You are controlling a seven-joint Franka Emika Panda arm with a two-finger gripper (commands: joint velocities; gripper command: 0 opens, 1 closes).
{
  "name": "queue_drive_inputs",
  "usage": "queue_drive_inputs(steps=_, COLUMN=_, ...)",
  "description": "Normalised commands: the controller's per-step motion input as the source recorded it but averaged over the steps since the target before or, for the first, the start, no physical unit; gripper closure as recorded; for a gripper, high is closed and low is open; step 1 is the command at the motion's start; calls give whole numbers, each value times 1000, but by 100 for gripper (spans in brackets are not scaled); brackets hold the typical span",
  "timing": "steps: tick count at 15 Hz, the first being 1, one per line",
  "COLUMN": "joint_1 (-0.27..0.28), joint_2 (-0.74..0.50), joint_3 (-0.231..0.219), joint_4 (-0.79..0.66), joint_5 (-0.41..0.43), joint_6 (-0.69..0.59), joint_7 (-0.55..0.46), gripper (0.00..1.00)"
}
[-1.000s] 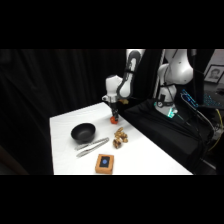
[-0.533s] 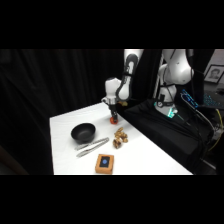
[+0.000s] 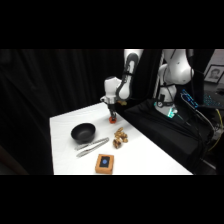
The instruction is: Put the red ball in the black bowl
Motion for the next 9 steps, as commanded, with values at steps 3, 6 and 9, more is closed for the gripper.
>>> queue_drive_inputs(steps=3, joint_1=248, joint_2=-372, joint_3=-253, joint_4=-146, joint_5=-361, joint_6=-180, joint_7=221, gripper=94)
queue_drive_inputs(steps=6, joint_1=228, joint_2=-488, joint_3=-213, joint_4=-142, joint_5=-339, joint_6=-341, joint_7=221, gripper=94)
queue_drive_inputs(steps=9, joint_1=169, joint_2=-524, joint_3=-140, joint_4=-60, joint_5=-297, joint_6=-445, joint_7=195, gripper=94)
